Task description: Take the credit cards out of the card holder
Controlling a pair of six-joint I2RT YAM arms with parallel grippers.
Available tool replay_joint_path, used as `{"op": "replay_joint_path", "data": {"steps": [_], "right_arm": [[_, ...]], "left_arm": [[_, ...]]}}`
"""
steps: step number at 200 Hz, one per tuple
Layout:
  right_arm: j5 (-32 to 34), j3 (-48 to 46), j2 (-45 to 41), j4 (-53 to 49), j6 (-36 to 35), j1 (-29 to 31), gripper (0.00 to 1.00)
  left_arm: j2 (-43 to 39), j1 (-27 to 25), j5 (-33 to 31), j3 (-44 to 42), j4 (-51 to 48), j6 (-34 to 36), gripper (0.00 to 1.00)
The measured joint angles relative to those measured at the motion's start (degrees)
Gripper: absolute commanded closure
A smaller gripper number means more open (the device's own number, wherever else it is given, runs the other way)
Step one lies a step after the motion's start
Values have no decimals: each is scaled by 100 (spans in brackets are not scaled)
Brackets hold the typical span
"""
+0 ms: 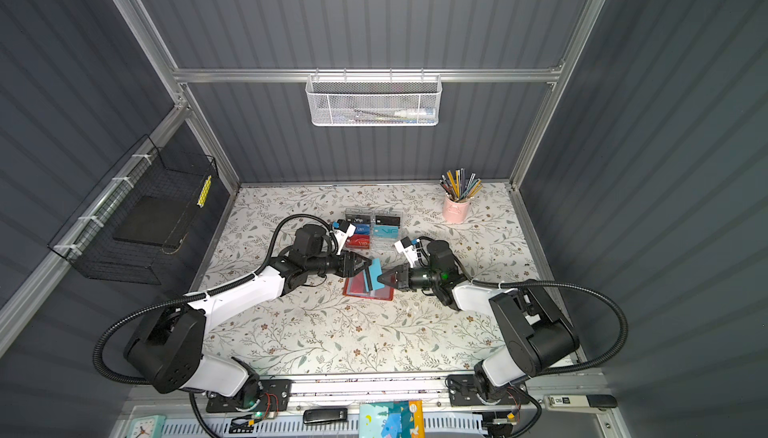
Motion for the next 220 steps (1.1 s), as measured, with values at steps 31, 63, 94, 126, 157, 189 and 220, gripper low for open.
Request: {"op": "replay_joint_path", "data": {"steps": [31,63,94,126,157,189,220], "right_arm": [[-109,9,138,240,118,0,100],[-181,13,146,404,181,0,100],[-236,72,184,525,236,-2,100],[-278,142,236,715,308,-13,100],[-286,140,238,951,461,-59,100],[-273,136,341,1495,691,-149,100],[-295,101,522,2177,999,-291,100]], "left_arm": [[0,-20,52,-4,44,2,52],[0,-17,92,-7,70,-2,58],[-4,-20,98,-44,149,-15,60],[-11,-17,114,-44,240,-76,64],[-11,-13,107,20,302,-151,67],[-9,-7,107,302,332,-249,69],[42,-9,155,522,426,-369,75]]}}
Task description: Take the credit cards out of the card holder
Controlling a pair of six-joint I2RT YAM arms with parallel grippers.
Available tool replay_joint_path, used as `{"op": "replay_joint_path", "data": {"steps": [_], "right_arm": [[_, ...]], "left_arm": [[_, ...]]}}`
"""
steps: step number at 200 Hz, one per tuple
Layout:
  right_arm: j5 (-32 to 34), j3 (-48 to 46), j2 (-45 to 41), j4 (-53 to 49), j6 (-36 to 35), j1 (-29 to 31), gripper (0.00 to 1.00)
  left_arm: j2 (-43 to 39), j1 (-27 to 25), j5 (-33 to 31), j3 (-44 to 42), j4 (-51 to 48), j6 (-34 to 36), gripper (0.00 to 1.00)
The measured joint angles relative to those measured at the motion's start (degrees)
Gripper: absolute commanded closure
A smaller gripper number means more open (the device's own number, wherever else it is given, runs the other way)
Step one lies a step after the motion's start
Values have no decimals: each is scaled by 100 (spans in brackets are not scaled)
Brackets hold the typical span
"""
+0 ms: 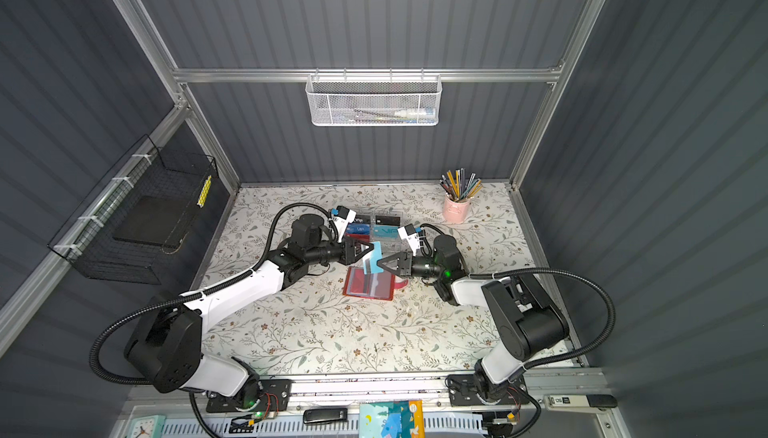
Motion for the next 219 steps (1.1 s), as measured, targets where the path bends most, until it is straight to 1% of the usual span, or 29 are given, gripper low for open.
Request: {"op": "replay_joint_path", "data": {"steps": [25,99,108,115,129,141,151,164,182,209,219], "right_arm": [[-72,-37,238,564,313,-107,100],[-85,-107,664,1591,837,-280,100],[-50,-118,686,1679,872,-289,100],[-22,-129,697,1738,892,-302,98],[22,-151,710,1843,909,-317,96],[42,-168,715,1919,916,-345,90],[59,-179,717,1958,920,-369,88],[94,-195,723,1967,942,-398,79],[164,-201,739,1917,911,-437,76],[271,-201,728,1665,796,-503,57],[345,-201,678,1447,706,-509,55]], "left_arm": [[166,2,57,157,52,-87,79],[553,7,153,494,177,-155,79],[601,7,160,555,179,-157,81],[634,7,177,601,179,-162,84],[713,7,201,702,177,-201,88],[782,7,225,785,175,-203,90],[835,11,251,839,177,-227,92],[885,9,313,907,177,-240,95],[894,-11,396,940,203,-251,99],[894,-11,426,949,219,-286,100],[894,-11,402,949,210,-308,100]]}}
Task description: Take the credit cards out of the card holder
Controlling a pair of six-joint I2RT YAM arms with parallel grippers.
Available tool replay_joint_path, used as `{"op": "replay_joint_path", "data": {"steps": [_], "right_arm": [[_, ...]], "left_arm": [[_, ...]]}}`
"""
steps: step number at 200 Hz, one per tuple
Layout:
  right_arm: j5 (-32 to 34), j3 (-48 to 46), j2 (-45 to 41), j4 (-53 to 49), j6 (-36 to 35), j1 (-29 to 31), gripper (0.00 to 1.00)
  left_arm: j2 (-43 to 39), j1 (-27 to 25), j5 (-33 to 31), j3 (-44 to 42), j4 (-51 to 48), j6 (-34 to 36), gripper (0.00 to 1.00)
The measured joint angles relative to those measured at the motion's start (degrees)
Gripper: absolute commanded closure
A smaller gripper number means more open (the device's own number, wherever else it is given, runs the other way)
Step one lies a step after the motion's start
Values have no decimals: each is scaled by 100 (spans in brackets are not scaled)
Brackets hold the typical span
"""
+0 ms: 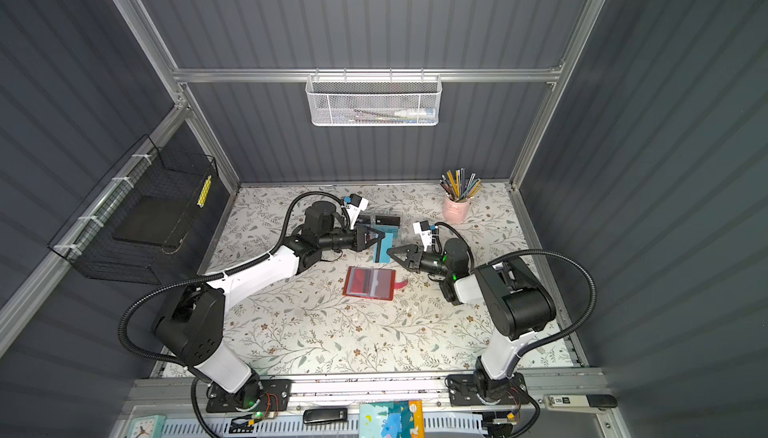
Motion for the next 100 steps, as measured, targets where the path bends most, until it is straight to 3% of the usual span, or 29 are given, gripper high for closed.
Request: {"op": "replay_joint_path", "data": {"steps": [52,81,100], "right_arm": [[597,-87,-1200,-1707,-811,-28,27],[1110,-76,-2330,-3158,-1493,-31,1],[1443,-17,-3049,-4205,-1943,-31,1]], "left_arm": [[0,0,-944,149,-459,-254,100],[0,0,-1880,459,-1051,-682,100],[48,-24,-2503,960,-1631,-1082,100]]}}
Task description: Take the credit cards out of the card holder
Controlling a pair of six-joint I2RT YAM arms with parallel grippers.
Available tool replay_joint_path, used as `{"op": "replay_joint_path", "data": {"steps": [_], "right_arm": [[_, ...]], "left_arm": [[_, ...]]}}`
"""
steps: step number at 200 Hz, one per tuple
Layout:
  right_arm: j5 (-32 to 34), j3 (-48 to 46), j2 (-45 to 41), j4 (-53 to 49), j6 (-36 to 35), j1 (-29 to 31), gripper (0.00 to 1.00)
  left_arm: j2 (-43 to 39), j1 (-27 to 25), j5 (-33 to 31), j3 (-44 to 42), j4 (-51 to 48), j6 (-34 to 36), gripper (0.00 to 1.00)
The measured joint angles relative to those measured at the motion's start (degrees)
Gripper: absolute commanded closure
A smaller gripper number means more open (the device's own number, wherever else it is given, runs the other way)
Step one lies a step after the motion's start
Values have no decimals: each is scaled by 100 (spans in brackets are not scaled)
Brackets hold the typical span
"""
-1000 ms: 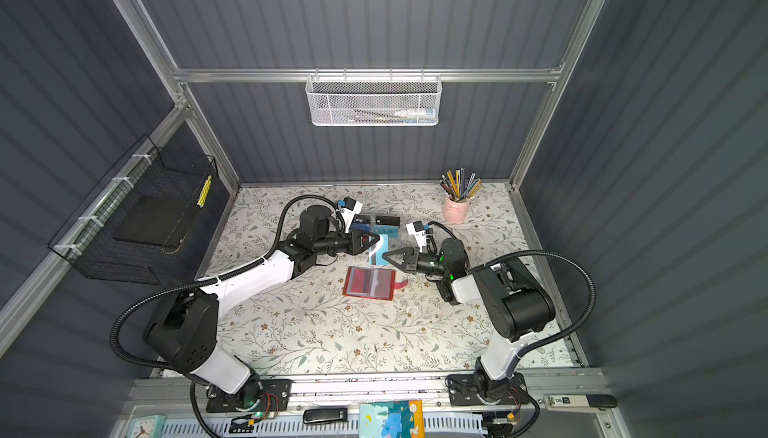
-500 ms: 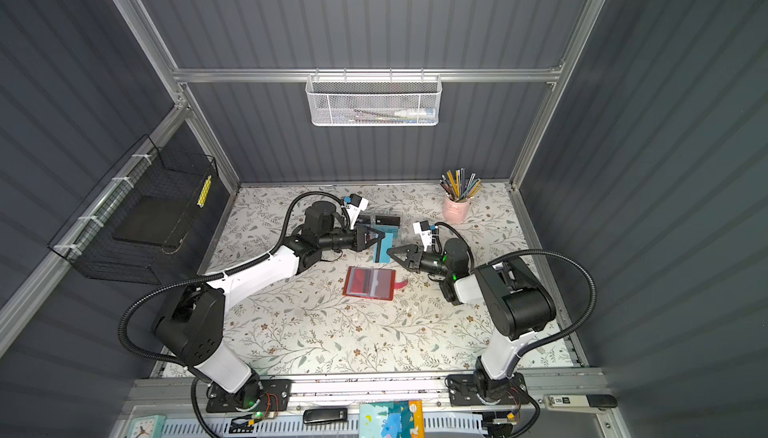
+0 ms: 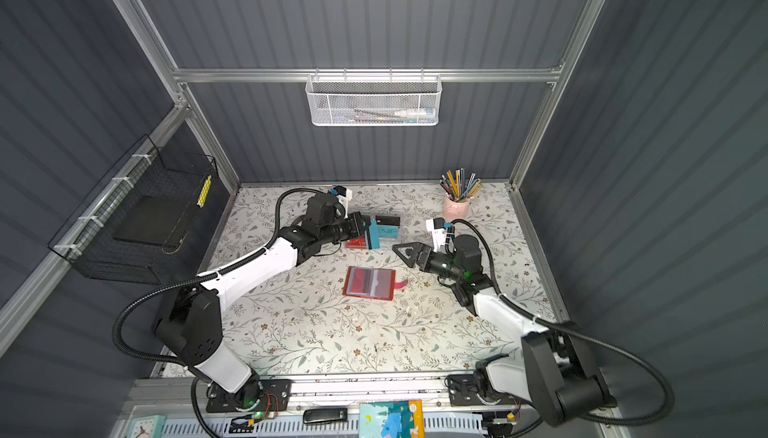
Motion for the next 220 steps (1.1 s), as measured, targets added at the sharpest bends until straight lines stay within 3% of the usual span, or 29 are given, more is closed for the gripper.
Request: {"op": "replay_joint_path", "data": {"steps": [42,89,147,186,220], "right_arm": [[706,400,-918,-2100,-828,-2,1],[1226,776,-1204,-3582,-1373,0,1],[1484,866,-1408,-4334,-1679,0,1],[1836,894,-1631,-4627,-1869,44,1],[1919,894,-1759,-4664,-1895,72,1]], "left_arm": [[448,-199,-1631,1530,-1521,-1331,100],[1266,-542,-3027,2942,-3731,-3526,100],[2695,-896,-3383,4715,-5705,-5945,100],[3724,-1117,-3294,5838,-6279,-7020,100],[4218,-1204,-3270,6111,-6417,-7565,100]]}}
